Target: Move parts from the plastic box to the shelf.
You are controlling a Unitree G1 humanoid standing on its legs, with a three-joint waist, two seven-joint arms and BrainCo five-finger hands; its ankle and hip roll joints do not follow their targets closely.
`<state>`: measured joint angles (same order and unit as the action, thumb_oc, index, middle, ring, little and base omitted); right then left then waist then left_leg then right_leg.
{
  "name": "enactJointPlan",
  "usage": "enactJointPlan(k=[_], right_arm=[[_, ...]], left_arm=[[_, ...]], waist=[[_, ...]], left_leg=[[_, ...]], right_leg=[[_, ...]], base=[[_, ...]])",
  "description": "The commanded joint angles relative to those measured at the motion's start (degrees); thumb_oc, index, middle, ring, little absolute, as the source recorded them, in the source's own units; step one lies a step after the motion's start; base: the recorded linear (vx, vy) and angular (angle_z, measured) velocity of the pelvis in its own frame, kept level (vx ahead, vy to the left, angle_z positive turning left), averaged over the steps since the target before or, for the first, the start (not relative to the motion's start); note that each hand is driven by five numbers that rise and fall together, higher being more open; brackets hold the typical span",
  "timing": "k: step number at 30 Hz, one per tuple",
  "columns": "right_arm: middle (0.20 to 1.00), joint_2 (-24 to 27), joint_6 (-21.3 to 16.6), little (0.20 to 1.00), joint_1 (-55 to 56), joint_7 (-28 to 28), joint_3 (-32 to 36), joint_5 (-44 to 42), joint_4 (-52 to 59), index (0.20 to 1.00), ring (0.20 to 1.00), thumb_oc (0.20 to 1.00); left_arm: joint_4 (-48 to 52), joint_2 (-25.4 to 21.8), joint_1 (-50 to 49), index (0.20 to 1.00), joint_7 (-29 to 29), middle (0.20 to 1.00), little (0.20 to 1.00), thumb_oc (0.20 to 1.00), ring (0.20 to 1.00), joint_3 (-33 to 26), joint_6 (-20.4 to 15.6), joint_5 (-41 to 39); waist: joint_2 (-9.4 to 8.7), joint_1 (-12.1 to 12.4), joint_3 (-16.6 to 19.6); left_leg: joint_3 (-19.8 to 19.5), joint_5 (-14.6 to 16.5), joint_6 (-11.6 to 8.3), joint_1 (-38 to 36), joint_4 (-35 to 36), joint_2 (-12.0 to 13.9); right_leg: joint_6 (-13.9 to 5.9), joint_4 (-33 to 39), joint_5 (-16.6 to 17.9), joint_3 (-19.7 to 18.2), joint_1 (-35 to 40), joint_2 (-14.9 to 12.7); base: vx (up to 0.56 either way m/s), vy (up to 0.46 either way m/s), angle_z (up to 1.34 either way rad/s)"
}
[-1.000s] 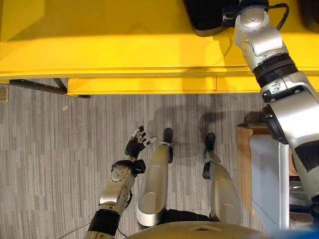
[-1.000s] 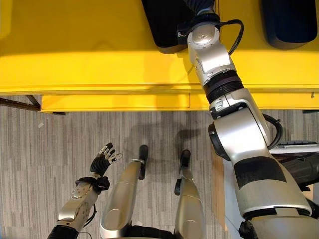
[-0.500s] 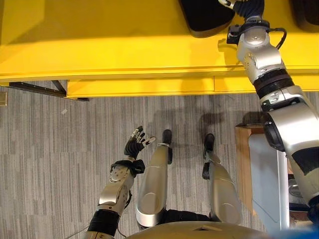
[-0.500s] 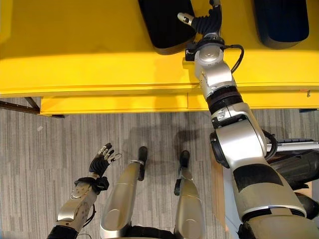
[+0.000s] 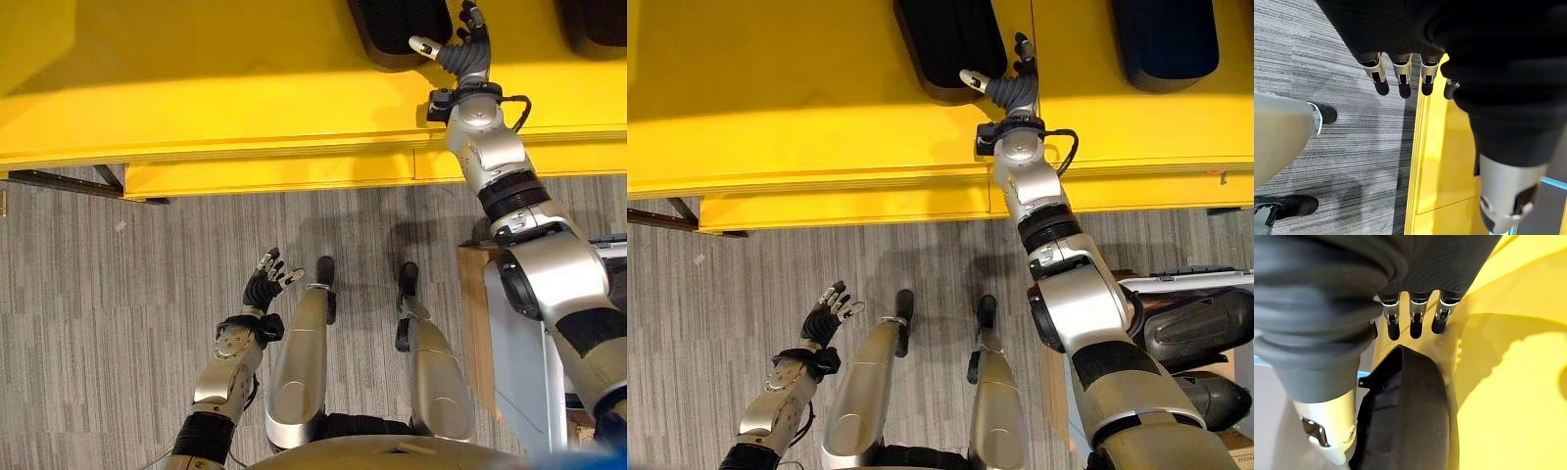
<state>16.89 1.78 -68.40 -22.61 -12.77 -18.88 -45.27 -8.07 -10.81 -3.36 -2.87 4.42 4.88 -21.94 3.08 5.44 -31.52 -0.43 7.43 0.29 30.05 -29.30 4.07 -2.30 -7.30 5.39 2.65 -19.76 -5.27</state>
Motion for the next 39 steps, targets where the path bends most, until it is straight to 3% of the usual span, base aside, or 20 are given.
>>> enactJointPlan(k=[1, 7, 21, 30, 39], right_arm=[[1.0, -1.3, -1.2, 1.0, 2.4, 3.2, 1.0, -0.2, 4.2, 1.0, 1.0, 1.0], [1.0, -4.7, -0.9, 1.0, 6.1, 4.9, 0.2, 0.9, 9.5, 1.0, 1.0, 1.0], [1.0, -6.7, -0.4, 1.0, 8.6, 6.6, -1.1, 1.4, 12.1, 1.0, 1.0, 1.0], [1.0, -5.5, -0.5, 1.0, 9.0, 5.1, 0.3, 3.4, 14.4, 1.0, 1.0, 1.0], [1.0, -2.9, -1.6, 1.0, 14.7, 0.6, 5.8, 13.3, 30.6, 1.0, 1.0, 1.0]], left_arm=[[2.7, -0.2, -3.8, 1.0, -0.3, 1.0, 1.0, 1.0, 1.0, -1.6, -0.7, -1.5], [2.6, -0.5, -4.0, 1.0, -0.5, 1.0, 1.0, 1.0, 1.0, -1.7, -0.6, -1.4], [2.3, -0.4, -4.9, 1.0, -0.5, 1.0, 1.0, 1.0, 1.0, -2.0, -0.2, -1.6], [2.1, -0.4, -4.8, 1.0, -1.0, 1.0, 1.0, 1.0, 1.0, -2.3, -0.1, -1.9], [2.2, -1.1, -4.4, 1.0, -2.8, 1.0, 1.0, 1.0, 1.0, -1.8, -0.3, -1.4]], waist=[[0.79, 2.0, 1.7], [0.65, 2.1, 1.7], [0.3, 2.1, 1.7], [0.15, 1.5, 1.7], [0.14, 0.3, 1.7]], left_leg=[[-1.8, -10.9, -7.11, -1.7, 4.8, 4.6], [-1.8, -11.1, -6.85, -1.2, 4.3, 4.6], [-1.7, -10.7, -6.86, -1.5, 3.5, 4.9], [-1.9, -11.2, -6.89, -1.0, 3.7, 4.8], [-1.9, -11.4, -6.55, -0.2, 3.4, 4.8]], right_leg=[[0.12, -9.1, 2.8, -1.2, 2.5, -3.3], [0.07, -9.8, 2.9, -1.3, 2.0, -3.1], [0.03, -10.4, 3.0, -1.6, 2.0, -2.8], [-0.03, -10.9, 3.2, -1.4, 1.2, -3.0], [0.02, -11.8, 2.8, -1.3, 0.0, -2.8]], base=[[0.0, 0.0, 0.0], [0.0, 0.0, 0.0], [0.0, 0.0, 0.0], [0.0, 0.0, 0.0], [0.0, 0.0, 0.0]])
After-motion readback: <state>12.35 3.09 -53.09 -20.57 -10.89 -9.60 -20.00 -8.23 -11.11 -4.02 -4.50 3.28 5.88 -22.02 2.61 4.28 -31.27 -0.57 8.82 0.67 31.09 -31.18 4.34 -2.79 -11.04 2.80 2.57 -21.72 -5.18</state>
